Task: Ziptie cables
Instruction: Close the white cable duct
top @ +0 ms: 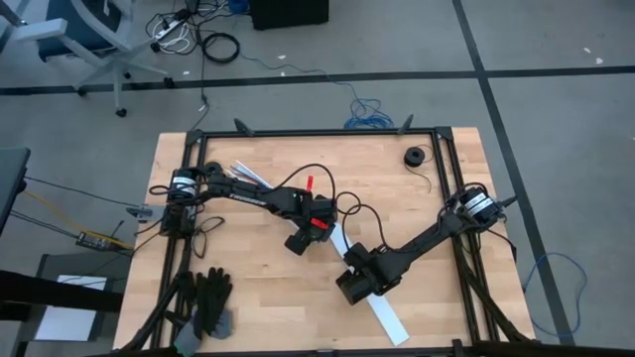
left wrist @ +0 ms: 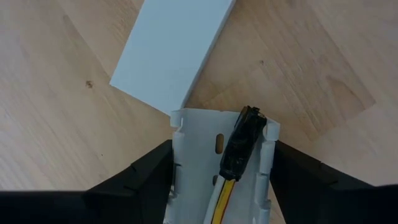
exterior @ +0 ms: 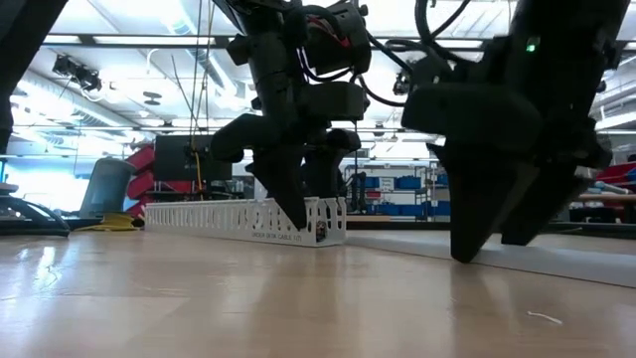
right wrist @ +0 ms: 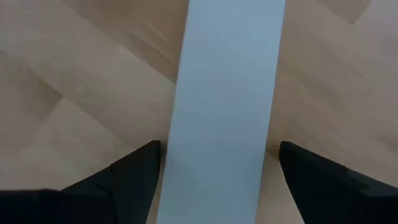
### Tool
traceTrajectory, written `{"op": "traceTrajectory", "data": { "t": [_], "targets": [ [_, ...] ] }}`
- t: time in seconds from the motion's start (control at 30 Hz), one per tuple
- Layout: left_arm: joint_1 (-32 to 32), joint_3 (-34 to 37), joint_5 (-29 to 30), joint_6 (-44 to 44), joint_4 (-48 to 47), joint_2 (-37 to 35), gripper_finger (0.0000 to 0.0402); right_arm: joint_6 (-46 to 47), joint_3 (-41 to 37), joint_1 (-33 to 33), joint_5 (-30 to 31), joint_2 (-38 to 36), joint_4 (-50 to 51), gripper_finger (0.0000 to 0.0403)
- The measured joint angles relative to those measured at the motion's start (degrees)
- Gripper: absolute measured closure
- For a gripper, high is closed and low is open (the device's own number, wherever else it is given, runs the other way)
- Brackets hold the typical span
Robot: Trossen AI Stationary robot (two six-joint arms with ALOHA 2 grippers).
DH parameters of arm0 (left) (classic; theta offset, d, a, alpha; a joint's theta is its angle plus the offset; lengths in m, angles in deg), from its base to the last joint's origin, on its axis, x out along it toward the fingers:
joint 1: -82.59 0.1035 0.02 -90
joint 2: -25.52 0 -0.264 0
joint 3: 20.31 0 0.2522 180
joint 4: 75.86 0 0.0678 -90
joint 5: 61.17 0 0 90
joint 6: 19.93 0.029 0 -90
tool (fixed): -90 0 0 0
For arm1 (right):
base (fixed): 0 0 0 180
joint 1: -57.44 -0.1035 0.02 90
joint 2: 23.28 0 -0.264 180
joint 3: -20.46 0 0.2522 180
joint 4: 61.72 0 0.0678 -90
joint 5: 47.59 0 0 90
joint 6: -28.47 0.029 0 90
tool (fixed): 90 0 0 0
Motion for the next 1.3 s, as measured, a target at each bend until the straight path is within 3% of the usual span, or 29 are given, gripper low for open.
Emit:
{"op": "traceTrajectory", "data": {
  "t": [0.33, 0.6, 0.87, 1.13, 1.3],
  "targets": [
    [0.0, 0.0, 0.0, -0.2, 0.1, 0.0, 0.0183, -0.6, -1.3, 2.8, -9.8, -0.4, -2.1, 0.0104],
    [0.0, 0.0, 0.0, -0.8, 0.2, 0.0, 0.0183, -1.6, -1.3, 4.4, -13.6, -0.4, -1.9, 0.0206],
    [-0.1, 0.0, -0.2, -1.3, -0.3, 0.0, 0.0183, -2.2, -1.4, 4.2, -13.4, -0.3, -2.1, 0.0208],
    [-0.1, 0.0, -0.1, -1.3, -0.1, 0.0, 0.0183, -2.4, 0.8, 2.1, -8.3, -1.2, 1.3, 0.0209],
    [0.0, 0.1, 0.2, -1.4, 0.3, 0.0, 0.0183, -3.2, 1.1, 1.4, -7.5, -1.7, 1.7, 0.0251]
  ]
}}
